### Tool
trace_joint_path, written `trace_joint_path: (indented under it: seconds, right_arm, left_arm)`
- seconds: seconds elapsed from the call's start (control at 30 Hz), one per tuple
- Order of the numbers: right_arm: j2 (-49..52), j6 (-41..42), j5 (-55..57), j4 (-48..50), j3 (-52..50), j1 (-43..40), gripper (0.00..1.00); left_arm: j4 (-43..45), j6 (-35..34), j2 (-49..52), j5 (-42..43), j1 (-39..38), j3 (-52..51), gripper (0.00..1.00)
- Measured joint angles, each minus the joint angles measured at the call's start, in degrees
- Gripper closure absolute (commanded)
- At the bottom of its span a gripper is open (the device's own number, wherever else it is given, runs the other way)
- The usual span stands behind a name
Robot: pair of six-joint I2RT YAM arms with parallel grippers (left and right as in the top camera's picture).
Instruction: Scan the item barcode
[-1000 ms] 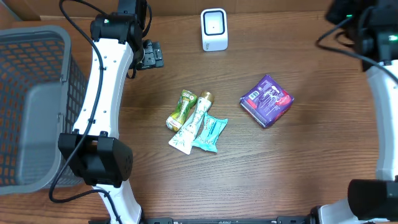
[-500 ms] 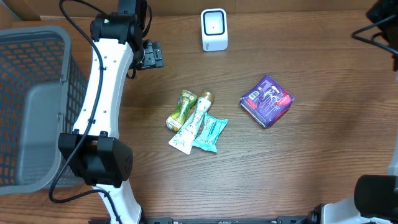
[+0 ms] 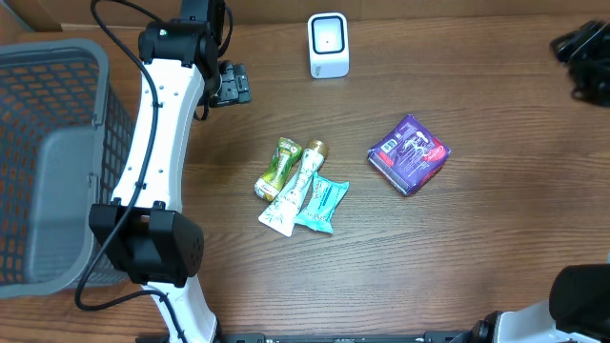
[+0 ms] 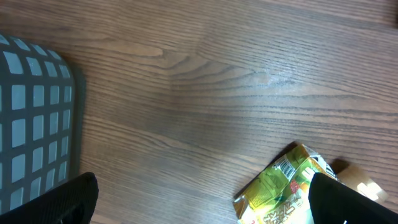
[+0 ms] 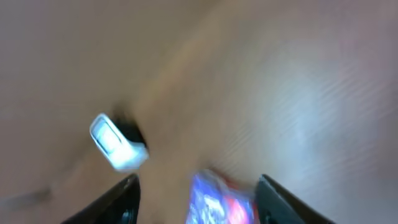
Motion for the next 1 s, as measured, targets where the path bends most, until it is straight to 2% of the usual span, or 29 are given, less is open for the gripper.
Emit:
trace_joint_path:
  seconds: [0.07, 0.1, 0.13, 0.2, 0.33, 0.6, 0.8, 0.87, 1.0]
  right_arm:
    - [0.00, -0.50, -1.36, -2.82, -2.73, 0.17, 0.32]
    - [0.02, -1.01, -2.16, -3.85, -4.90, 0.22, 0.28]
    - [0.07, -1.95, -2.91, -4.72, -7.23, 0.31, 0.18]
    - [0.07, -3.65, -4.20, -5.42, -11.61, 0.59, 0.11]
    - [0.22, -6.14, -6.32, -2.51, -22.97, 2.64, 0.09]
    - [0.61, -7.43, -8.83, 16.37, -42.53, 9.33, 0.08]
    - [0.66, -4.79, -9.44, 31.61, -52.09, 10.71, 0.07]
    - [0.66, -3.69, -9.53, 36.37, -54.99, 11.19, 0.03]
    - [0.42, -1.73, -11.21, 45.00, -58.25, 13.33, 0.03]
  left_arm:
    - [-0.04, 0.00, 0.00, 0.00, 0.00, -0.02, 0.00]
    - [-0.02, 0.00, 0.00, 0.00, 0.00, -0.02, 0.00]
    - [-0.04, 0.00, 0.00, 0.02, 0.00, -0.02, 0.00]
    - [-0.02, 0.00, 0.00, 0.02, 0.00, -0.02, 0.00]
    - [-0.07, 0.00, 0.00, 0.02, 0.00, -0.02, 0.00]
    - [-0.07, 0.00, 0.00, 0.00, 0.00, -0.02, 0.00]
    - [-0.04, 0.00, 0.00, 0.02, 0.00, -0.02, 0.00]
    - [-0.02, 0.00, 0.00, 0.00, 0.00, -0.02, 0.00]
    - [-0.04, 0.00, 0.00, 0.00, 0.00, -0.02, 0.00]
